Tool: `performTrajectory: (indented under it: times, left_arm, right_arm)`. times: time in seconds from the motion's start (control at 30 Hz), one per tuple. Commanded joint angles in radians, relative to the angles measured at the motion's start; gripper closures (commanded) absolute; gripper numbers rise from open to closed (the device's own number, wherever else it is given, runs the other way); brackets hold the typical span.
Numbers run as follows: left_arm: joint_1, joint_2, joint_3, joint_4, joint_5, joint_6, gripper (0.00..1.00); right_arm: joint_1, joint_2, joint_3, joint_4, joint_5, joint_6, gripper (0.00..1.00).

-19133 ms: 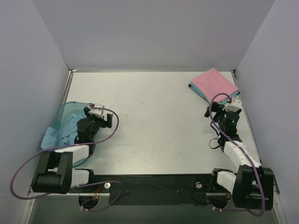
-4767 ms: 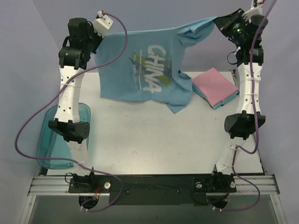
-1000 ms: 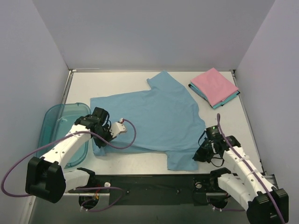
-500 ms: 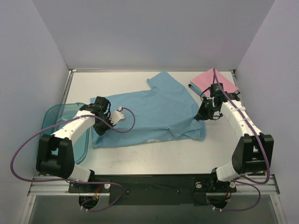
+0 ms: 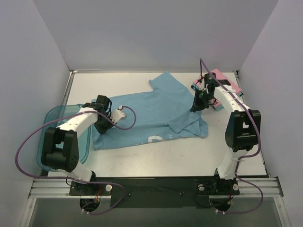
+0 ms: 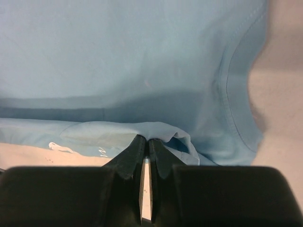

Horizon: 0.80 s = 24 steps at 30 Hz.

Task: Fold and stack the t-shirts
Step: Fold the flattened tshirt in 1/3 of the way

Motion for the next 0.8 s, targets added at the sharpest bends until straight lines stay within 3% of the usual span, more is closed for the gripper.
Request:
performTrajectory:
  times: [0.0, 0.23, 0.5, 0.53, 0.63, 0.73, 0.77]
  left_arm:
    - [0.007, 0.038, 0.07, 0.04, -0.04, 0.0, 1.0]
    - [0.011, 0.083, 0.098, 0.078, -0.111, 0.01, 0.98]
    - [0.008, 0.084, 0.107, 0.088, -0.085, 0.009, 0.94]
    - [0.008, 0.089, 0.105, 0.088, -0.08, 0.004, 0.87]
    - [0.013, 0.112, 0.111, 0.107, -0.118, -0.016, 0.63]
    - [0.019, 0.12, 0.145, 0.164, -0.24, -0.034, 0.47]
    - [0.014, 0.118, 0.166, 0.175, -0.265, -0.025, 0.36]
  right_arm:
    - [0.011, 0.038, 0.09, -0.062, 0.047, -0.088, 1.0]
    - [0.034, 0.118, 0.15, -0.075, 0.053, -0.123, 1.0]
    - [0.039, 0.161, 0.229, -0.081, 0.047, -0.152, 1.0]
    - [0.039, 0.172, 0.233, -0.084, 0.042, -0.154, 0.99]
    - [0.042, 0.193, 0.269, -0.108, 0.114, -0.134, 0.68]
    - [0.022, 0.213, 0.326, -0.168, 0.253, -0.075, 0.63]
    - [0.017, 0.212, 0.364, -0.218, 0.287, -0.056, 0.62]
